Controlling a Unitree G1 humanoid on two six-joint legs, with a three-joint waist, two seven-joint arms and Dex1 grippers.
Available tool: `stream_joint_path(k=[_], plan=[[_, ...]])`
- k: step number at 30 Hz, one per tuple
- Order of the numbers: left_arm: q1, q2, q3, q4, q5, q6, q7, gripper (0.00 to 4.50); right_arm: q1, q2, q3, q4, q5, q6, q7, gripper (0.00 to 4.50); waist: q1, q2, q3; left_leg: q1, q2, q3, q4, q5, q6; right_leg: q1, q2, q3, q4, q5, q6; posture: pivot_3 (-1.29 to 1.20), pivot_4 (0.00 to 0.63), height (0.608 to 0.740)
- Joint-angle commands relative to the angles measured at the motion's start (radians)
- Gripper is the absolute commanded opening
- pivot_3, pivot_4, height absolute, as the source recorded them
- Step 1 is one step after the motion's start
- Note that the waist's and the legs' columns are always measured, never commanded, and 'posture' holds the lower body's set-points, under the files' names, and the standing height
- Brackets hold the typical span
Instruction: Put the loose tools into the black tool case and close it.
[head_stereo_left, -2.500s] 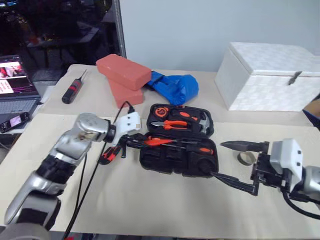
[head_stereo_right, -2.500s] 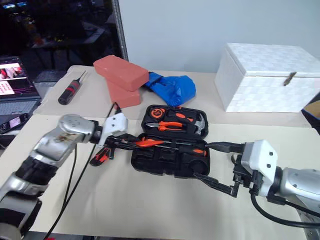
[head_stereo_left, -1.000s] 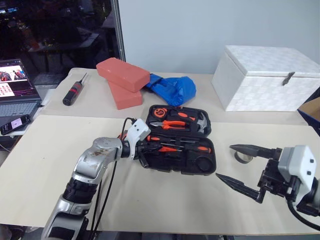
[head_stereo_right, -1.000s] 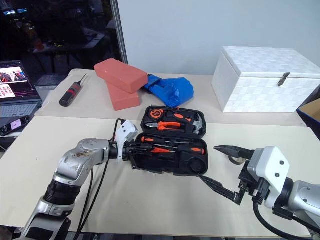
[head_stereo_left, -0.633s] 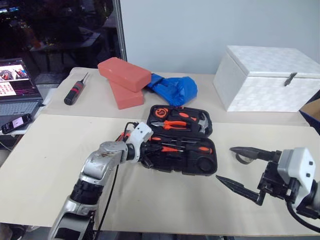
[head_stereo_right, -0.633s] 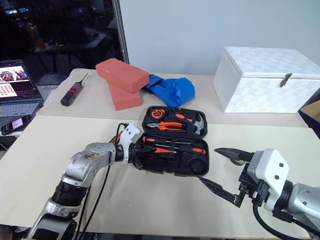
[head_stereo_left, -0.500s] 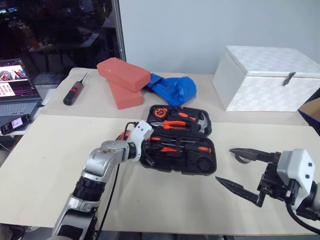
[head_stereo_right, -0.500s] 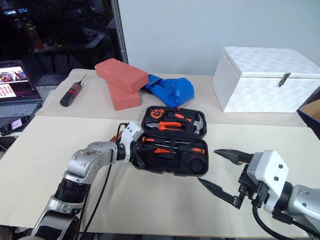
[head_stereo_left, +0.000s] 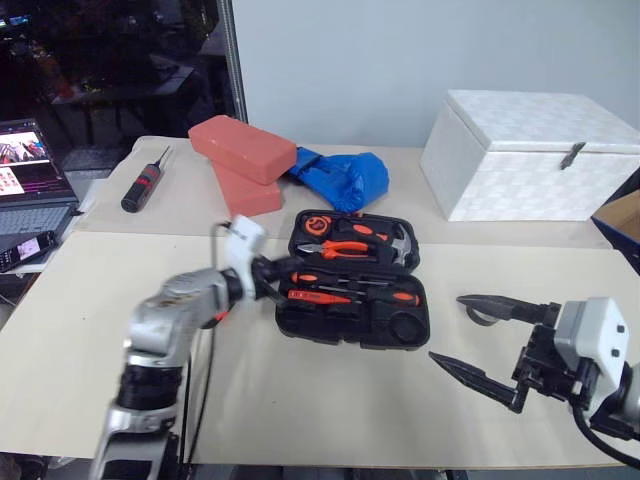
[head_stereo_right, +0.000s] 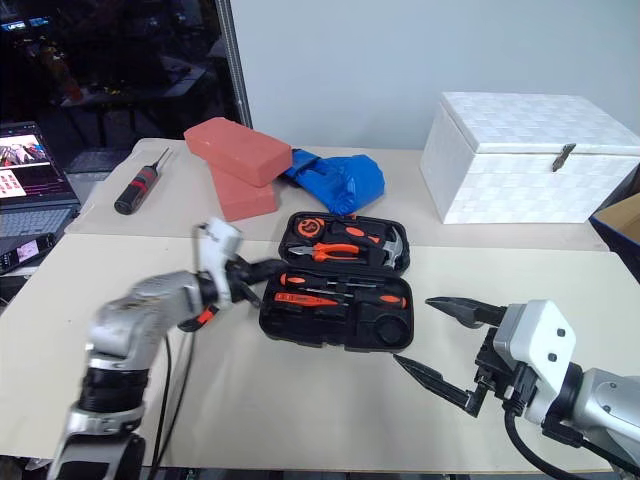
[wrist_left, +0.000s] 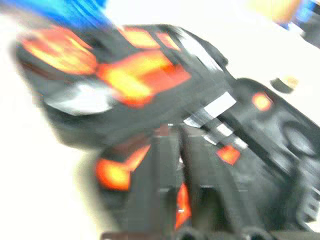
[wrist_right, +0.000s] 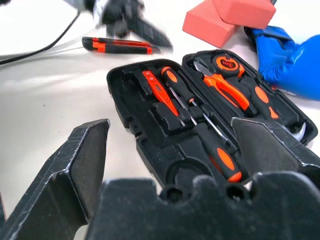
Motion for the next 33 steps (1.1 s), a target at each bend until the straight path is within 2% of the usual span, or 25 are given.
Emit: stream_joint_path(k=[1, 6, 11, 12, 13, 15, 17, 20, 22, 25, 27, 30, 33], plan=[[0.073, 0.085, 0.055, -0.09, 0.023, 0.067, 0.07, 2.11, -0.045, -0.01, 0.034, 0.034, -0.007, -0.044, 0.021, 4.5, 0.0, 0.0, 0.0, 0.0, 0.0, 0.0, 0.0, 0.0, 0.0, 0.0, 0.0, 0.0, -0.001, 0.0, 0.0, 0.0, 0.15, 0.74], [0.135, 0.166, -0.005, -0.102, 0.053, 0.156, 0.116, 3.88, -0.083, -0.015, 0.074, 0.078, -0.028, -0.069, 0.048, 4.5, 0.009, -0.001, 0.001, -0.001, -0.001, 0.0, 0.0, 0.0, 0.0, 0.0, -0.001, 0.0, -0.002, -0.001, -0.001, 0.0, 0.15, 0.74], [0.163, 0.17, -0.075, -0.071, 0.098, 0.206, 0.179, 3.88, -0.112, -0.018, 0.092, 0.098, -0.039, -0.079, 0.054, 4.5, 0.008, -0.001, 0.001, -0.001, -0.001, 0.001, 0.0, 0.0, 0.0, 0.0, -0.002, 0.0, -0.003, -0.001, -0.001, 0.0, 0.15, 0.74], [0.166, 0.166, -0.076, -0.069, 0.092, 0.203, 0.176, 3.31, -0.112, -0.018, 0.092, 0.098, -0.041, -0.08, 0.055, 4.5, 0.007, -0.001, 0.001, -0.001, -0.001, 0.001, 0.0, 0.0, 0.0, 0.0, -0.002, -0.001, -0.003, -0.001, -0.001, 0.0, 0.15, 0.74], [0.17, 0.159, -0.072, -0.071, 0.082, 0.201, 0.172, 3.18, -0.111, -0.018, 0.091, 0.098, -0.042, -0.08, 0.057, 4.5, 0.007, -0.001, 0.001, -0.002, 0.0, 0.001, 0.0, 0.0, 0.0, 0.0, -0.002, -0.001, -0.002, -0.001, -0.001, 0.0, 0.15, 0.74], [0.186, 0.164, -0.069, -0.083, 0.078, 0.192, 0.167, 2.35, -0.107, -0.017, 0.087, 0.097, -0.043, -0.08, 0.059, 4.5, 0.007, -0.001, 0.001, -0.001, 0.0, 0.001, -0.001, 0.0, 0.0, -0.001, -0.002, -0.001, -0.002, -0.001, -0.001, 0.0, 0.15, 0.74], [0.19, 0.157, -0.027, -0.094, 0.051, 0.14, 0.142, 1.73, -0.101, -0.016, 0.081, 0.093, -0.043, -0.077, 0.059, 4.5, 0.005, -0.001, 0.001, -0.001, 0.0, 0.001, -0.001, 0.0, 0.0, -0.001, -0.002, -0.001, -0.002, -0.001, -0.001, 0.0, 0.15, 0.74], [0.16, 0.143, 0.073, -0.15, -0.084, 0.069, 0.026, 1.71, -0.087, -0.012, 0.071, 0.085, -0.041, -0.074, 0.057, 4.5, 0.006, -0.002, 0.001, -0.002, 0.0, 0.001, -0.001, 0.0, 0.0, -0.001, -0.002, -0.001, -0.002, -0.001, -0.001, 0.0, 0.15, 0.74], [0.15, 0.212, 0.074, -0.204, -0.157, 0.037, -0.114, 1.71, -0.073, -0.01, 0.063, 0.083, -0.04, -0.077, 0.059, 4.5, 0.008, -0.003, 0.002, -0.003, 0.0, 0.001, -0.001, 0.0, 0.0, -0.002, -0.002, -0.001, -0.002, -0.001, -0.001, 0.0, 0.15, 0.74], [0.109, 0.348, -0.041, -0.217, -0.153, -0.072, -0.343, 1.71, -0.058, -0.01, 0.046, 0.085, -0.036, -0.078, 0.064, 4.5, 0.008, -0.002, 0.001, -0.003, 0.0, 0.001, -0.001, 0.0, 0.0, -0.002, -0.002, -0.001, -0.003, -0.001, -0.002, 0.0, 0.15, 0.74], [0.022, 0.391, -0.187, -0.153, -0.074, -0.192, -0.475, 1.71, -0.037, -0.012, 0.019, 0.083, -0.03, -0.077, 0.075, 4.5, 0.012, 0.0, 0.001, -0.002, -0.001, 0.001, -0.001, 0.0, 0.0, -0.001, -0.003, -0.001, -0.004, -0.002, -0.002, 0.0, 0.15, 0.74], [-0.085, 0.391, -0.331, -0.055, 0.008, -0.298, -0.585, 1.71, -0.019, -0.023, -0.01, 0.081, -0.02, -0.073, 0.091, 4.5, 0.017, 0.0, 0.001, -0.002, -0.002, 0.002, -0.001, 0.0, 0.0, 0.0, -0.003, 0.0, -0.004, -0.002, -0.002, 0.0, 0.15, 0.74], [-0.224, 0.32, -0.491, 0.095, 0.126, -0.382, -0.64, 1.71, 0.027, -0.046, -0.057, 0.074, -0.018, -0.066, 0.141, 4.5, 0.018, 0.0, 0.001, -0.003, -0.002, 0.002, -0.001, 0.0, 0.0, 0.0, -0.003, 0.0, -0.004, -0.002, -0.002, 0.0, 0.15, 0.74]])
